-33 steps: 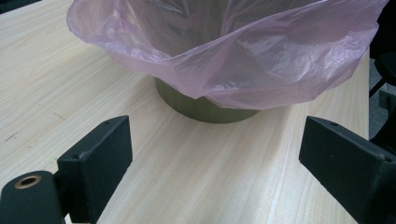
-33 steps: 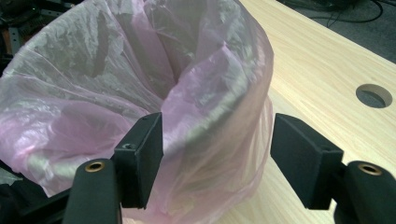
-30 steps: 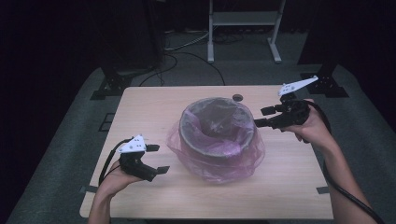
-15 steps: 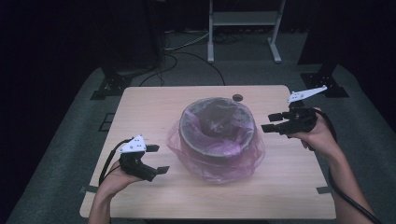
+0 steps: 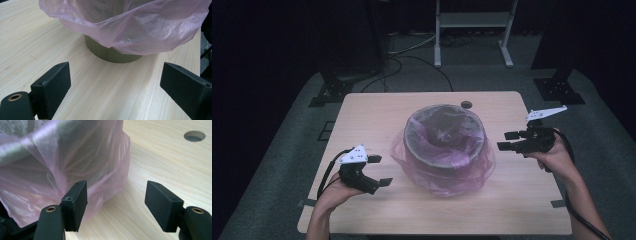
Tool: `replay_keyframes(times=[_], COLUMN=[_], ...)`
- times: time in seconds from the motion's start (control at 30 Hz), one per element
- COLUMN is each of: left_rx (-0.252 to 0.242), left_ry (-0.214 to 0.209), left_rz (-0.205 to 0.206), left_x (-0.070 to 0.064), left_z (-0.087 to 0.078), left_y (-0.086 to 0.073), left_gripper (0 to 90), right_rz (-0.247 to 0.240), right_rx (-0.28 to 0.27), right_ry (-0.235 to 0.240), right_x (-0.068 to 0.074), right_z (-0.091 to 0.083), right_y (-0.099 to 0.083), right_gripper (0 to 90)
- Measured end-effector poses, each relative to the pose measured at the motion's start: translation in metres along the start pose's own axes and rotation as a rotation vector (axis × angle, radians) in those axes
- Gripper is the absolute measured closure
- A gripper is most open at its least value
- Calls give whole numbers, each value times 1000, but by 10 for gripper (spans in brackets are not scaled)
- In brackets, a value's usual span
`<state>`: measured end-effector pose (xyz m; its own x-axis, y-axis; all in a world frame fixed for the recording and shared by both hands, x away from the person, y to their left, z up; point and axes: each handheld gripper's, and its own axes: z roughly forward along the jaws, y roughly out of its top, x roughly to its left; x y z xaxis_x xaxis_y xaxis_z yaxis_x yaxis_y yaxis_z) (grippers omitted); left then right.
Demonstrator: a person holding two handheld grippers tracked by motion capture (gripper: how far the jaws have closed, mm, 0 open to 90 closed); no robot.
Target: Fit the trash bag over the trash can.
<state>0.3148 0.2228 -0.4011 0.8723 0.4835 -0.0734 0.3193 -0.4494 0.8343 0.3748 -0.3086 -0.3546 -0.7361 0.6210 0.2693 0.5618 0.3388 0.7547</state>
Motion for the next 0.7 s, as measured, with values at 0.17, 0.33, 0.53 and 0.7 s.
replay_keyframes(times=[0.17, 0.33, 0.53, 0.7], left_rx=[5, 9, 12, 15], left_ry=[3, 3, 4, 2], left_rz=[-2, -6, -11, -14], left_x=[0, 0, 1, 0], left_z=[0, 1, 1, 3], left_y=[-1, -2, -4, -4], left_gripper=[84, 84, 84, 84], right_rz=[21, 34, 53, 64], right_rx=[-4, 0, -14, -23], right_ry=[3, 4, 5, 4], right_x=[-4, -6, -9, -8], right_z=[4, 9, 12, 12], right_y=[-14, -27, -42, -54], right_gripper=[337, 337, 337, 337])
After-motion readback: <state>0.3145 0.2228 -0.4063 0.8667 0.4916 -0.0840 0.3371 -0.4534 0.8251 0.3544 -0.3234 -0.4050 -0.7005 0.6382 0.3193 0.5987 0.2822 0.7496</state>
